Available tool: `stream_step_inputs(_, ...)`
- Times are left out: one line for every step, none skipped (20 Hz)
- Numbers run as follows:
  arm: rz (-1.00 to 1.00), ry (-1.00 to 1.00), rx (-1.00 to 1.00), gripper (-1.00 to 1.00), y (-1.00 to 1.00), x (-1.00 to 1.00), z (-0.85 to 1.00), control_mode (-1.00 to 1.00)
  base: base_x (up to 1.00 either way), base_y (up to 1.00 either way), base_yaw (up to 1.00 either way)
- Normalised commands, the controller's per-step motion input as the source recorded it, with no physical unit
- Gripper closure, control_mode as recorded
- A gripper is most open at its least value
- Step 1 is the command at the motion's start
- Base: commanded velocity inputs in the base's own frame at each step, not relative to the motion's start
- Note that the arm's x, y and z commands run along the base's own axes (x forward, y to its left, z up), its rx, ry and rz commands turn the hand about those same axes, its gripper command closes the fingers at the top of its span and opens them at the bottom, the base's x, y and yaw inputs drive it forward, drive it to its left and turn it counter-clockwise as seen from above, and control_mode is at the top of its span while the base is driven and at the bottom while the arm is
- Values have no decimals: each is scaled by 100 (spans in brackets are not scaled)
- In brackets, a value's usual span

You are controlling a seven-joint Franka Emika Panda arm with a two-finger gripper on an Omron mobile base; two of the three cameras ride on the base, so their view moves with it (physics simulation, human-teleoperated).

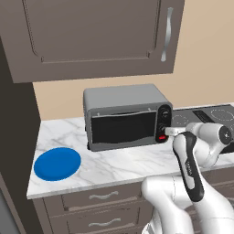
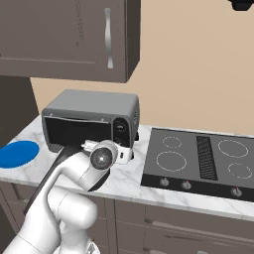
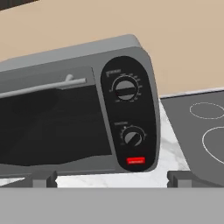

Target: Pick up the bagel from the plate, place it on the toaster oven rack, close the door, and set the timer.

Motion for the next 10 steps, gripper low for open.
stream_step_inputs(0,-5,0,-100,-3,14,-11,-100,0,0,0)
stream_step_inputs(0,-5,0,-100,-1,14,-11,-100,0,0,0)
stream_step_inputs(0,-5,0,-100,0,16,-14,-100,0,0,0)
stream_step_inputs(0,-4,0,-100,0,19,-16,-100,0,0,0)
stream_step_inputs(0,-3,0,-100,0,21,-20,-100,0,0,0)
stream_step_inputs(0,-3,0,-100,0,22,-24,-100,0,0,0)
stream_step_inputs(0,-4,0,-100,0,20,-24,-100,0,0,0)
stream_step_inputs(0,-4,0,-100,0,19,-22,-100,0,0,0)
stream_step_inputs(0,-4,0,-100,0,19,-23,-100,0,0,0)
stream_step_inputs(0,-4,0,-100,0,21,-29,-100,0,0,0)
